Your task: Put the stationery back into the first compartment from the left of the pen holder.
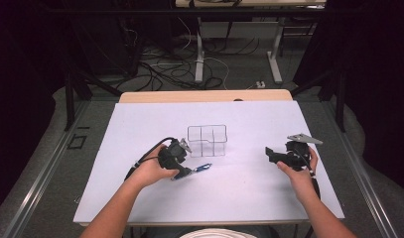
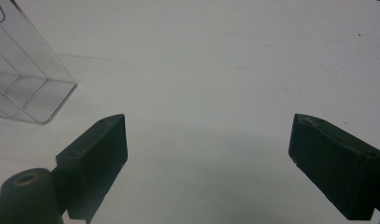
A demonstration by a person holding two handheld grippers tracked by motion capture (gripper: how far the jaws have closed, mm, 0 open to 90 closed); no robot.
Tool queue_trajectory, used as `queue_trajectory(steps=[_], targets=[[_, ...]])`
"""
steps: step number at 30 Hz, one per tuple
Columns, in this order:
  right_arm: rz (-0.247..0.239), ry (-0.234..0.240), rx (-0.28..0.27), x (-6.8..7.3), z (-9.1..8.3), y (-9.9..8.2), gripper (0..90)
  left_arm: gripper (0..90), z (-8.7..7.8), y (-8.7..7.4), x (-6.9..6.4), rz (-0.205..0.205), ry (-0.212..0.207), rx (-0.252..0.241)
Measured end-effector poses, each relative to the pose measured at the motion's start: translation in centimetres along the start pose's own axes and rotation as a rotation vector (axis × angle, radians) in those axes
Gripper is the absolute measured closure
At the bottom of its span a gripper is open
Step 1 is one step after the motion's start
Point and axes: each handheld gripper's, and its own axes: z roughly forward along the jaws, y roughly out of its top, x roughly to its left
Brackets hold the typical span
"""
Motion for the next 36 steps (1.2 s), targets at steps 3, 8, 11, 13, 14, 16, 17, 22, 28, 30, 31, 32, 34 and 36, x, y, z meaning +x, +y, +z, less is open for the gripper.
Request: queue_trajectory(steps=[3,8,11,13,14,16,17,22,28,30,31,32,34,36], targets=[[0.004,0.001,0.003,0.0,0.0,0.0,11.4,53.6,0.5,0.0,-0.2,0.014,0.0,0.012],[0.016,0.0,0.004,0.0,0.0,0.0,11.6,59.3,0.9,0.0,-0.5,0.017,-0.006,0.013],[0.016,-0.001,0.004,-0.1,0.0,0.0,11.7,64.2,1.0,0.0,-0.6,0.023,-0.005,0.02],[0.012,-0.002,0.004,-0.1,0.0,0.0,11.9,65.9,1.1,0.0,-0.6,0.022,-0.004,0.02],[0.015,-0.001,0.006,0.0,0.0,0.0,12.0,66.5,1.2,0.0,-0.6,0.021,-0.004,0.019],[0.014,-0.001,0.005,0.0,0.0,0.0,12.1,67.8,1.3,0.0,-0.6,0.015,-0.008,0.018],[0.014,-0.001,0.005,0.0,0.0,0.0,12.1,67.9,1.3,0.0,-0.6,0.015,-0.01,0.02],[0.014,0.0,0.006,0.0,0.0,0.0,12.2,70.8,1.6,0.1,-0.8,0.03,-0.011,0.031],[0.015,0.0,0.007,0.0,0.0,0.0,12.3,75.2,1.7,0.3,-0.9,0.039,-0.018,0.042],[0.009,0.001,0.003,-0.1,0.0,0.0,12.4,76.5,1.8,0.3,-0.9,0.045,-0.019,0.036],[0.01,0.001,0.003,-0.1,0.0,0.0,12.4,78.2,1.7,0.3,-1.0,0.049,-0.019,0.042],[0.009,0.002,0.003,-0.1,0.0,0.0,12.4,78.3,1.8,0.4,-1.0,0.056,-0.018,0.041],[0.009,0.002,0.003,-0.1,0.0,0.0,12.4,78.6,1.8,0.4,-1.0,0.063,-0.014,0.041],[0.009,0.002,0.003,-0.1,0.0,0.0,12.5,78.8,1.8,0.4,-1.0,0.064,-0.017,0.041]])
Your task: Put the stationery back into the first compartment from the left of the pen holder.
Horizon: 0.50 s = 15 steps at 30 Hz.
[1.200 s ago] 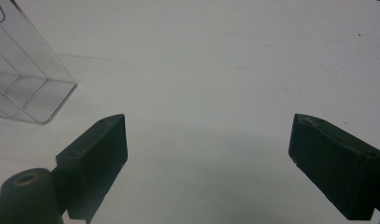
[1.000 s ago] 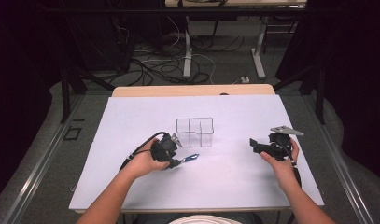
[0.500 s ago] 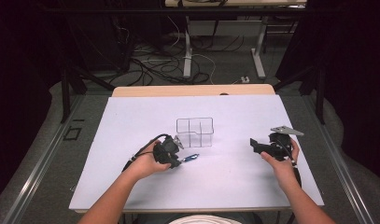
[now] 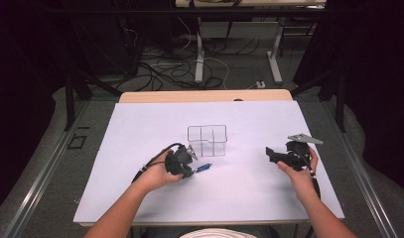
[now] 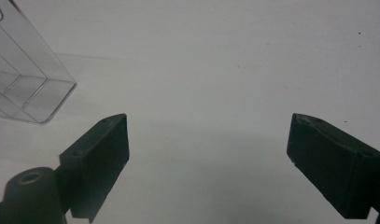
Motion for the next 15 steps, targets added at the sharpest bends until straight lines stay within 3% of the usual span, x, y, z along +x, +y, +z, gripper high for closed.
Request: queue_trajectory(steps=[15], targets=[[-0.02,0.007,-0.001,0.14,-0.02,0.02,12.5,79.0,-0.17,-0.01,0.18,-0.014,-0.016,0.009]])
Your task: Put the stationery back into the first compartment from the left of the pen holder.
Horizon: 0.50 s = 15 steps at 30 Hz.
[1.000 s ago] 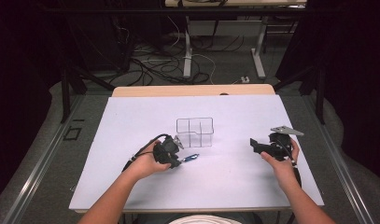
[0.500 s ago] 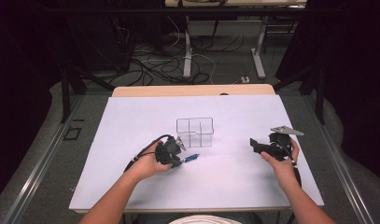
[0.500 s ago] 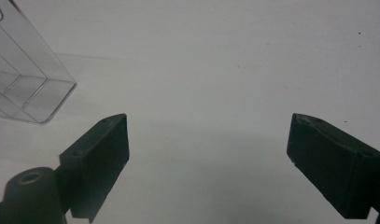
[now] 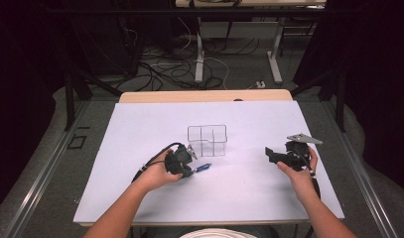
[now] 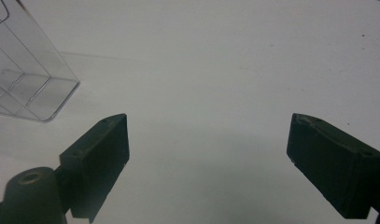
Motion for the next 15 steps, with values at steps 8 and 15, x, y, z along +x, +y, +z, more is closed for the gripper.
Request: queue_trajectory(steps=[8,15], targets=[[-0.018,0.007,-0.003,0.5,-0.2,0.2,12.5,79.1,-0.7,0.0,-0.1,-0.009,-0.009,-0.006],[-0.086,0.016,-0.007,1.3,-0.4,0.4,12.3,79.1,-1.8,0.0,-0.2,-0.028,-0.026,-0.014]])
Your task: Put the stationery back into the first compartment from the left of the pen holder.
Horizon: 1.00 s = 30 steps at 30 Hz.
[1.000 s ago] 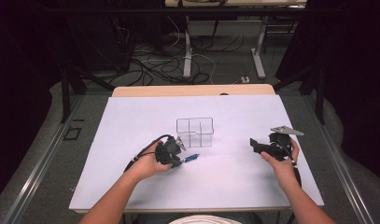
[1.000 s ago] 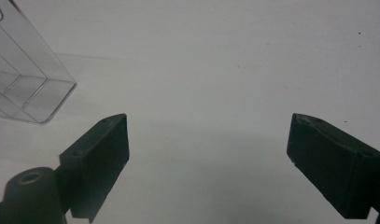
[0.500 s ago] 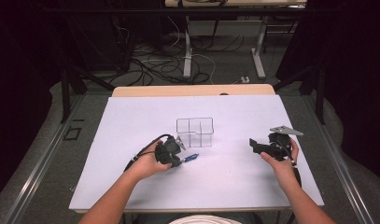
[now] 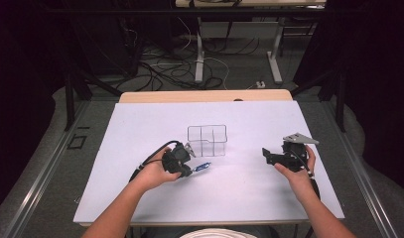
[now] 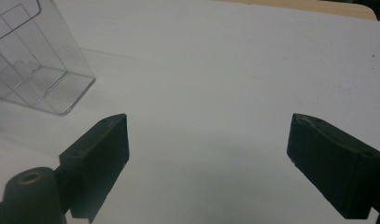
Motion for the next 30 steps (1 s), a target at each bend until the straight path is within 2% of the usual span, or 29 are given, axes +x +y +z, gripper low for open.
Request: queue_trajectory(steps=[2,7,10,16,17,18,19,21,25,30], targets=[[-0.031,0.002,0.005,0.4,-0.1,0.2,12.1,79.1,-0.2,0.0,-0.1,-0.007,0.0,0.002],[-0.202,0.011,0.016,2.3,-0.4,0.6,5.8,79.1,-0.6,0.1,-0.2,-0.028,-0.006,-0.008],[-0.3,0.025,0.022,3.6,-0.5,0.6,5.3,79.1,-0.8,0.1,-0.4,-0.033,-0.01,-0.011],[-0.465,0.033,0.011,6.0,-0.9,0.6,11.5,79.1,-1.2,0.2,-0.5,-0.036,-0.016,-0.014],[-0.494,0.04,-0.009,6.3,-0.9,0.5,13.5,79.1,-1.2,0.2,-0.6,-0.037,-0.019,-0.017],[-0.515,0.041,0.007,6.6,-1.1,0.5,14.7,79.1,-1.3,0.2,-0.6,-0.035,-0.019,-0.018],[-0.544,0.046,-0.012,6.9,-1.0,0.5,14.8,79.1,-1.3,0.2,-0.6,-0.036,-0.019,-0.019],[-0.602,0.059,-0.003,7.6,-1.2,0.5,15.2,79.1,-1.4,0.3,-0.6,-0.039,-0.02,-0.02],[-0.726,0.063,-0.018,8.9,-1.4,0.3,18.4,79.1,-1.6,0.3,-0.7,-0.036,-0.024,-0.017],[-0.844,0.072,-0.036,10.2,-1.7,0.2,23.5,79.1,-1.6,0.3,-0.7,-0.037,-0.029,-0.029]])
